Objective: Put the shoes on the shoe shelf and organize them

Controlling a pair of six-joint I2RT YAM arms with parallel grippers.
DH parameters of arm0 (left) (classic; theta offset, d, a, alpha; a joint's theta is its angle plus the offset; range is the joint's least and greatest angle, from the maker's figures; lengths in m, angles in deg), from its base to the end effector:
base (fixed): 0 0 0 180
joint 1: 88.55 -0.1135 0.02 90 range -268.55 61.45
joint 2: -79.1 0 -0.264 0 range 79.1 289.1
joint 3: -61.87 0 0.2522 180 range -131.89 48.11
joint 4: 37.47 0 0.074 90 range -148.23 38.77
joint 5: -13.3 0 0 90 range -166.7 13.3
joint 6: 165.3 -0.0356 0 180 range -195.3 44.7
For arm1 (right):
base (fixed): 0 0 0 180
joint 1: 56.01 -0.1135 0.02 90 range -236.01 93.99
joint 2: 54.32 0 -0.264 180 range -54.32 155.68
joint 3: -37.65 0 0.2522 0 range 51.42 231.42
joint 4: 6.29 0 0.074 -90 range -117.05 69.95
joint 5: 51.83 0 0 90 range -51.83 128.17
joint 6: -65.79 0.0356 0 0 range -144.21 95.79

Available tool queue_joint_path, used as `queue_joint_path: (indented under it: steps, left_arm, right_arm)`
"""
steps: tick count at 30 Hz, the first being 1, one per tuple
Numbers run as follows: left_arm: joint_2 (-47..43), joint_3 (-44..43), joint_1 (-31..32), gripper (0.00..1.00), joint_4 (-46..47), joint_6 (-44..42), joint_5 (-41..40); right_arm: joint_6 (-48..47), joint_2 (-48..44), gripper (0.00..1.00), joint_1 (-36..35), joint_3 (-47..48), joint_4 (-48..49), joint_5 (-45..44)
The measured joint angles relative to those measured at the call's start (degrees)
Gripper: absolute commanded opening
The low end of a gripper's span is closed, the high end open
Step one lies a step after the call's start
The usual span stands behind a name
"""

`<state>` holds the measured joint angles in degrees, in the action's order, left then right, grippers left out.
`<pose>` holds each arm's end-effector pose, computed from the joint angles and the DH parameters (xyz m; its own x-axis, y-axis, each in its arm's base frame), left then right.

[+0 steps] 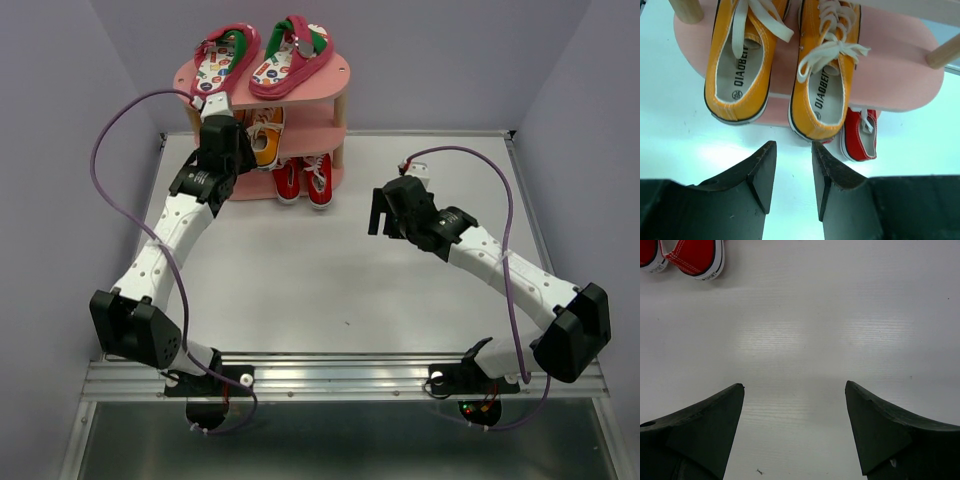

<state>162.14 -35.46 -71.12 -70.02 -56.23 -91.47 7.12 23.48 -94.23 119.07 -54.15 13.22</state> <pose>0.3227 -0.0918 0.4038 -0.3017 -0.2364 -0.9236 -0.0422 0.9711 -0.2348 0.2387 0.1689 0.3133 -0.6364 0.0989 -0.7650 0.0087 0.9926 0.1211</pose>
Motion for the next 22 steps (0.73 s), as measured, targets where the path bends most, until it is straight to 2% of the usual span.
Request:
queue_joint_path:
  steps: [3,4,9,13,17,22]
  left_arm:
    - [-4.33,4.24,1.16,0.46,2.1,-0.39,0.31]
    - [-6.14,6.01,1.77,0.46,2.93,-0.63,0.46]
    - [-18.49,17.46,5.18,0.46,6.1,-2.49,2.86]
    - [-32.46,26.01,6.25,0.52,6.54,-3.8,5.79]
    - [-42.49,29.2,6.21,0.54,5.27,-3.89,7.06]
    - [-47.63,29.51,6.21,0.54,3.72,-3.1,7.3]
  right_arm:
    - [0.07,0.22,0.93,0.0,0.0,-0.02,0.02]
    - [0.09,0.24,1.0,0.0,0.0,-0.02,0.0]
    - [1.07,0.22,1.0,0.0,-0.26,0.0,-1.51]
    - [2.05,0.22,1.0,0.0,-1.16,-0.09,-3.74]
    - [2.56,0.24,1.0,0.0,-1.84,-0.22,-5.16]
    - [3.34,0.24,1.0,0.0,-2.05,-0.17,-6.14]
